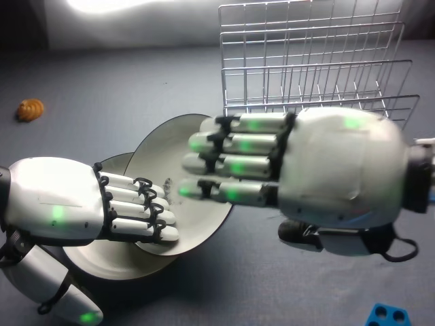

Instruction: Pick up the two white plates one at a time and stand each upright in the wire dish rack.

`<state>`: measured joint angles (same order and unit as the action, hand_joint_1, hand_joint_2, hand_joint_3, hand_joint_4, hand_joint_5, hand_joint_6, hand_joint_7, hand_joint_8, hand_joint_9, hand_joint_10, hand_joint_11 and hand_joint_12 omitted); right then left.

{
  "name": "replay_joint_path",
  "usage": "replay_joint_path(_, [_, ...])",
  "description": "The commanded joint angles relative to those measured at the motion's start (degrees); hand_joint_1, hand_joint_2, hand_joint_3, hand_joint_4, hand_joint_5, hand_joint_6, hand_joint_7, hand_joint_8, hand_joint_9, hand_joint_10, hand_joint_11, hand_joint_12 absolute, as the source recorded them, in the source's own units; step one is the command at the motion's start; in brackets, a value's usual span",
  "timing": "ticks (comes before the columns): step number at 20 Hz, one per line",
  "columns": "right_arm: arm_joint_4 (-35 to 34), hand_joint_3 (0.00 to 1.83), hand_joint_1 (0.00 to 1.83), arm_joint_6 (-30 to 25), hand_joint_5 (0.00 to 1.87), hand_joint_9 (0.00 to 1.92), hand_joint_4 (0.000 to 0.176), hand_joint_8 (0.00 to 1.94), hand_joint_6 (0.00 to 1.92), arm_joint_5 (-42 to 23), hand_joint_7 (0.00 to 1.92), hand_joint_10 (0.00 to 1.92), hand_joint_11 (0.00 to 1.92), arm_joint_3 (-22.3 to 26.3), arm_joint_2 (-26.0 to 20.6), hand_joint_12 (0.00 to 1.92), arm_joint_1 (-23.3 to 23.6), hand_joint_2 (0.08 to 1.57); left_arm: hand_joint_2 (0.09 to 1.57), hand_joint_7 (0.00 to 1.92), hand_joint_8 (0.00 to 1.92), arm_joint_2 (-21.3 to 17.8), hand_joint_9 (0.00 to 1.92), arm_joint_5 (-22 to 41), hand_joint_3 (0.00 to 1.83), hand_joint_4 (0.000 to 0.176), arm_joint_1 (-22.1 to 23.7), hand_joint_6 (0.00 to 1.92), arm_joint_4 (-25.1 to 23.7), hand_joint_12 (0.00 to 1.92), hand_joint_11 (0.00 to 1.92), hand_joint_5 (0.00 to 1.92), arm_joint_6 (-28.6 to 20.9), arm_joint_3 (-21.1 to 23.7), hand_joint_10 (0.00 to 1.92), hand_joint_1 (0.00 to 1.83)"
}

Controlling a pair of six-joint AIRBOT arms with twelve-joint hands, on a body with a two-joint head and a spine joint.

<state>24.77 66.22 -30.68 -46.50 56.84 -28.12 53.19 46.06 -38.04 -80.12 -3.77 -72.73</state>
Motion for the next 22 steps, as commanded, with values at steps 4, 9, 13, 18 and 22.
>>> replay_joint_path(4, [-0.26,0.0,0.96,3.29,0.11,0.07,0.0,0.01,0.01,-4.46,0.08,0.01,0.0,-2.85,3.53,0.43,-1.03,1.19,1.09,0.0,0.0,0.28,0.0,2.79,0.0,0.0,-0.11,0.0,3.04,0.0,0.0,0.0,-0.23,0.09,0.0,0.0])
replay_joint_path(9, [-0.32,0.0,0.96,3.3,0.12,0.07,0.0,0.0,0.01,-4.93,0.08,0.01,0.0,-8.13,8.21,0.46,-1.12,1.2,1.09,0.0,0.0,0.3,0.0,2.86,0.0,0.0,-0.19,0.01,3.42,0.0,0.0,0.02,-0.37,-0.07,0.0,0.0])
replay_joint_path(13, [-1.31,0.0,0.98,3.3,0.13,0.09,0.0,0.0,0.0,-5.77,0.09,0.0,0.0,-12.03,11.35,0.5,-0.96,1.2,1.09,0.0,0.0,0.27,0.0,2.95,0.0,0.0,-0.33,0.01,4.18,0.0,0.0,0.02,-0.41,-0.38,0.0,0.0])
replay_joint_path(18, [-1.56,0.0,0.98,3.35,0.14,0.1,0.0,0.0,0.0,-7.46,0.09,0.01,0.0,-15.36,14.78,0.52,-0.13,1.2,1.09,0.01,0.0,0.31,0.0,3.02,0.0,0.0,-0.37,0.01,4.34,0.0,0.0,0.03,-0.63,-0.47,0.0,0.0])
replay_joint_path(22, [-1.56,0.0,0.99,3.67,0.2,0.15,0.0,0.01,0.01,-8.77,0.17,0.01,0.0,-16.83,16.45,0.68,0.0,1.19,1.08,0.0,0.0,0.42,0.0,3.02,0.0,0.0,-0.37,0.0,4.34,0.0,0.0,0.0,-0.72,-0.51,0.0,0.0])
